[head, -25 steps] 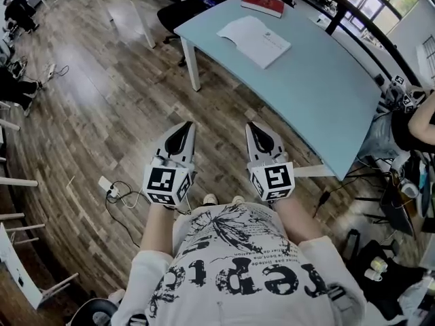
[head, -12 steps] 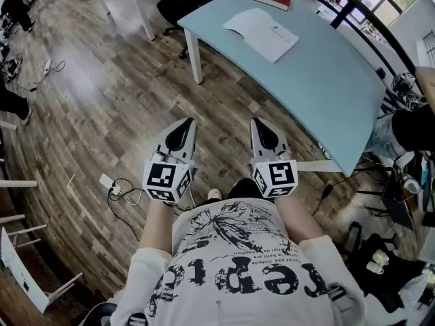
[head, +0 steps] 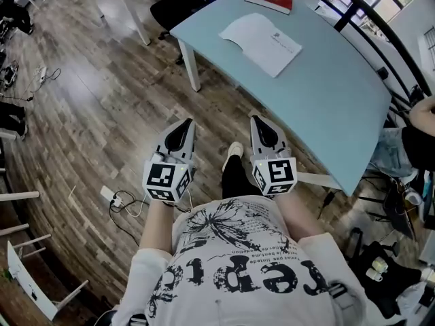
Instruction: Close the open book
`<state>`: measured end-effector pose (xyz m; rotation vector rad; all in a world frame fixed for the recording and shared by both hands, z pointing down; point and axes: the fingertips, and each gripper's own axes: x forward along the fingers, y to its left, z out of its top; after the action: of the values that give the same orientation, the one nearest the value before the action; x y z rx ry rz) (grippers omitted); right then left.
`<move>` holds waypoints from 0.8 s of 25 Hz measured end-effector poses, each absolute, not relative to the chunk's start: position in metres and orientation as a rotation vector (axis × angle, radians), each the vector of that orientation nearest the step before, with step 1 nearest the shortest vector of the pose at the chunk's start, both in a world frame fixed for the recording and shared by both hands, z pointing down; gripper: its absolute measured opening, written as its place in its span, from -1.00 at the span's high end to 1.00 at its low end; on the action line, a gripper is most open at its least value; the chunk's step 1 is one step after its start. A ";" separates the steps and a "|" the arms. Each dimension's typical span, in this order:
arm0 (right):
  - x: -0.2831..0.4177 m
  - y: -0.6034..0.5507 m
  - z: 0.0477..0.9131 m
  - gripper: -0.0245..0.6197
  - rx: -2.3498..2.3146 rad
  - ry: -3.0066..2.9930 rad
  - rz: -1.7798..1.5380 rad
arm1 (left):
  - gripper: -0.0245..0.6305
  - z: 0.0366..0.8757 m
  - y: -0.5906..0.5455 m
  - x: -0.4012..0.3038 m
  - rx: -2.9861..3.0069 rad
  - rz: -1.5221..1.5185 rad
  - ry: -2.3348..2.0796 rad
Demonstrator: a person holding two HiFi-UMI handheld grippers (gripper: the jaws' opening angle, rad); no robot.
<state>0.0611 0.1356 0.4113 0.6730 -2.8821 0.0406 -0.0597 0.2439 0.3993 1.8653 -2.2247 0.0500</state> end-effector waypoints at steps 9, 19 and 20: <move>-0.001 -0.018 0.403 0.89 0.728 -2.889 0.045 | 0.86 0.389 0.087 -0.131 1.882 0.061 -2.221; -0.019 -0.121 0.408 0.89 0.948 -2.803 0.081 | 0.86 0.402 -0.034 -0.163 1.989 0.091 -2.054; -0.021 -0.127 0.410 0.89 0.977 -2.786 0.085 | 0.86 0.405 -0.042 -0.167 2.000 0.096 -2.027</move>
<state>-0.0205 -0.1272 0.4097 0.9765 -2.7865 0.0850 -0.1669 -0.0418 0.4054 1.9995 -2.0274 0.0962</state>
